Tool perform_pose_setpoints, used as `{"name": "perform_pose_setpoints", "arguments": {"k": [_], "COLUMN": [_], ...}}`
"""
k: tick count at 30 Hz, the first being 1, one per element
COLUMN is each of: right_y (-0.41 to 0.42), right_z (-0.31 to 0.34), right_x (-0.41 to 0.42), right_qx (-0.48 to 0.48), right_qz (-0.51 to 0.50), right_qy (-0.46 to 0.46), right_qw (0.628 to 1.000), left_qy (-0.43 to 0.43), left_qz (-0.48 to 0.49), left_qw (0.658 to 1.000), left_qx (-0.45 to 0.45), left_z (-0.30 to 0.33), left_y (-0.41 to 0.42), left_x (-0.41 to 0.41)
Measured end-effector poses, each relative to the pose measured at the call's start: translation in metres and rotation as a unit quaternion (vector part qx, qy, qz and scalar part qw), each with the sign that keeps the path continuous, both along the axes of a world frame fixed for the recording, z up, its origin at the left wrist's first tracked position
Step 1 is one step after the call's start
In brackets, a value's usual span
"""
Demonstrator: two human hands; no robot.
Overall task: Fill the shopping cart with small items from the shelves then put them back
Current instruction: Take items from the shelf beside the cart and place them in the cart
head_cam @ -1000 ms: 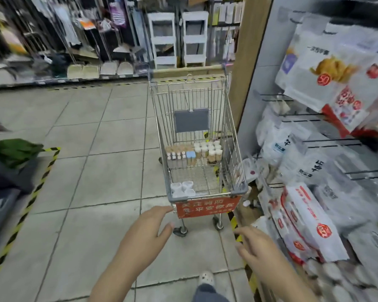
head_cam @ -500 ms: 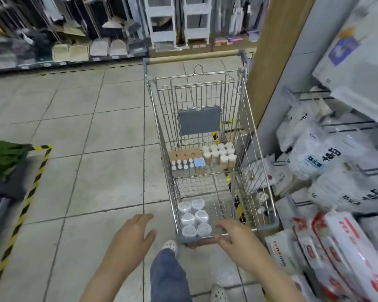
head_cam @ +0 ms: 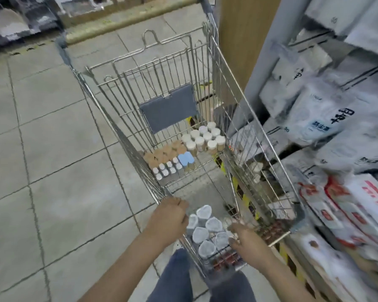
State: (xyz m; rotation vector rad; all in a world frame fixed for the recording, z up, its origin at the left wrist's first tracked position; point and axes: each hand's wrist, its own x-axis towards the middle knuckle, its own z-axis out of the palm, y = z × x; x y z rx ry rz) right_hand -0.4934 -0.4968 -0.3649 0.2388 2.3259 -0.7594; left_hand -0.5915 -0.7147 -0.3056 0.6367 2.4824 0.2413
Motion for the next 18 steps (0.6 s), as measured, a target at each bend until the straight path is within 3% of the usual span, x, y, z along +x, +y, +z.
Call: {"name": "perform_pose_setpoints", "arguments": {"k": [4,10,18], "right_y": [-0.012,-0.008,-0.021], "right_z": [-0.039,-0.088,-0.146], "right_x": [-0.02,-0.048,-0.076], "right_qx": [-0.01,0.012,0.024], "right_qz": [-0.011,0.005,0.09], "right_qy": [-0.028,0.002,-0.016], "right_qw": [1.0,1.0,0.996], "left_qy": [-0.103,-0.218,-0.151], "left_qz": [-0.044,-0.003,0.047], "left_qw": [0.991,0.963,0.962], "left_qx": [-0.068,-0.161,-0.223], "left_z": [-0.055,-0.12,-0.156], "left_y": [0.026,0.052,0.049], "left_x": [-0.02,-0.027,-0.022]}}
